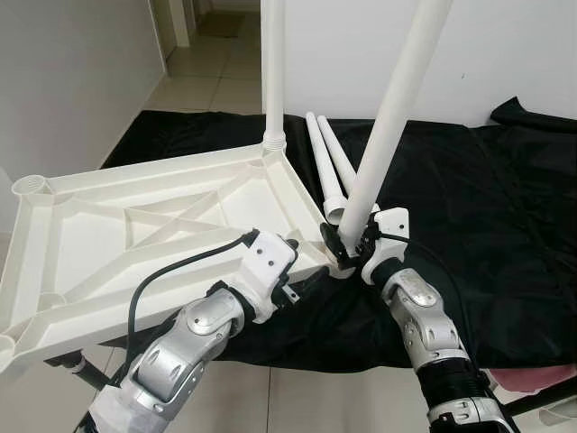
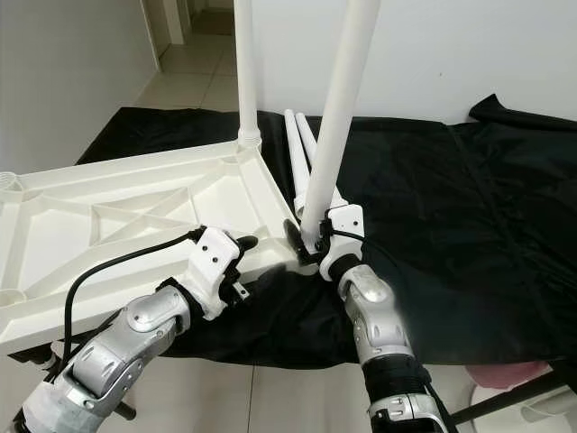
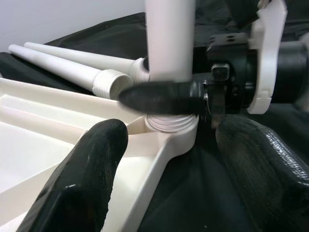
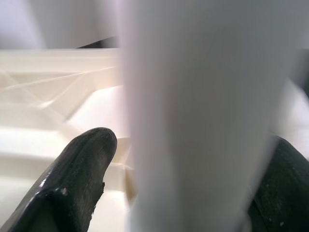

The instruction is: Building children table

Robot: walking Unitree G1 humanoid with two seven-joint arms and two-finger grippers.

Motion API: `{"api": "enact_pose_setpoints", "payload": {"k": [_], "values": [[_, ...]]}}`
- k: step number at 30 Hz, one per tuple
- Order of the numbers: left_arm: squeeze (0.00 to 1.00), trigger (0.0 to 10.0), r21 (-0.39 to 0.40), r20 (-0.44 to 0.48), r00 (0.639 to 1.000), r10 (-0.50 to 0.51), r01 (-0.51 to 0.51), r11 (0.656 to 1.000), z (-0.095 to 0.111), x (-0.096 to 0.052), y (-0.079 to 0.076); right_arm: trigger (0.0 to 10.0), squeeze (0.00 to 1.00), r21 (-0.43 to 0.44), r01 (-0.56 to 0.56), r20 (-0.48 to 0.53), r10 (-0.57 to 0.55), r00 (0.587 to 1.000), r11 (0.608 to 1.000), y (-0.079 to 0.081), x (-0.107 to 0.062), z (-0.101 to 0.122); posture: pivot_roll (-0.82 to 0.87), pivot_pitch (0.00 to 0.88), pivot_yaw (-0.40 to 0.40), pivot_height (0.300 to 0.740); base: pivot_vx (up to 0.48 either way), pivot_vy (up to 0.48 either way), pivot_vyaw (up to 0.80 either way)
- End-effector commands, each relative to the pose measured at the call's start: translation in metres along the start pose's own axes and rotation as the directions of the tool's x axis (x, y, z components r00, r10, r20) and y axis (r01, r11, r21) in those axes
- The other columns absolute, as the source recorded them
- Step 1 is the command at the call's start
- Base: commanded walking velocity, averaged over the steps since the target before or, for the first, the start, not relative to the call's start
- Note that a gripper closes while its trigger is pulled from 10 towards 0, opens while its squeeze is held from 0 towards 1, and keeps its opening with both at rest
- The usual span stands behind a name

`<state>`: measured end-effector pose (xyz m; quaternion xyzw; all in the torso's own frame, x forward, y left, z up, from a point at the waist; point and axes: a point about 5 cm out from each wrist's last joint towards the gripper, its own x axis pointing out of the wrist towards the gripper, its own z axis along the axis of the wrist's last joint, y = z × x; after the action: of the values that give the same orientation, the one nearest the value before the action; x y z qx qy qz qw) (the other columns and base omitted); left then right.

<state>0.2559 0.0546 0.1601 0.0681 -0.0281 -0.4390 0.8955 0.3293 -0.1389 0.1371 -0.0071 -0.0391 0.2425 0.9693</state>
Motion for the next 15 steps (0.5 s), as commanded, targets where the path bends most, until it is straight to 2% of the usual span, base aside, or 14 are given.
{"api": "enact_pose_setpoints", "payload": {"k": [1, 7, 11, 12, 14, 15], "values": [[0.00, 10.0, 0.017, -0.014, 0.993, -0.115, 0.115, 0.993, -0.003, -0.001, -0.008, 10.0, 0.00, -0.008, -0.063, 0.003, 0.063, 0.998, 0.998, 0.001, 0.002, -0.001, 0.03, 0.000, 0.015, 0.740, 0.000, 0.000, 0.00], [0.00, 10.0, 0.031, -0.024, 0.991, -0.129, 0.129, 0.991, -0.004, 0.000, -0.010, 10.0, 0.00, -0.077, -0.157, -0.010, 0.157, 0.988, 0.985, -0.005, 0.012, 0.004, 0.04, 0.005, 0.019, 0.740, 0.000, 0.000, 0.00], [0.00, 10.0, 0.035, -0.025, 0.991, -0.130, 0.130, 0.991, -0.003, 0.001, -0.010, 10.0, 0.00, -0.089, -0.179, -0.023, 0.178, 0.984, 0.980, -0.008, 0.016, 0.005, 0.04, 0.007, 0.018, 0.740, 0.000, 0.000, 0.00], [0.00, 10.0, 0.037, -0.025, 0.991, -0.128, 0.129, 0.991, -0.003, 0.001, -0.009, 7.9, 0.00, -0.097, -0.183, -0.030, 0.181, 0.983, 0.978, -0.010, 0.017, 0.005, 0.04, 0.009, 0.015, 0.740, 0.000, 0.000, 0.00], [0.00, 10.0, 0.038, -0.025, 0.992, -0.125, 0.126, 0.991, -0.003, 0.001, -0.009, 7.8, 0.00, -0.105, -0.185, -0.036, 0.182, 0.983, 0.977, -0.012, 0.018, 0.005, 0.04, 0.011, 0.014, 0.740, 0.000, 0.000, 0.00], [0.00, 10.0, 0.039, -0.025, 0.992, -0.122, 0.123, 0.992, -0.003, 0.001, -0.009, 4.8, 0.00, -0.105, -0.188, -0.043, 0.184, 0.982, 0.977, -0.016, 0.019, 0.005, 0.04, 0.015, 0.012, 0.740, 0.000, 0.000, 0.00]]}}
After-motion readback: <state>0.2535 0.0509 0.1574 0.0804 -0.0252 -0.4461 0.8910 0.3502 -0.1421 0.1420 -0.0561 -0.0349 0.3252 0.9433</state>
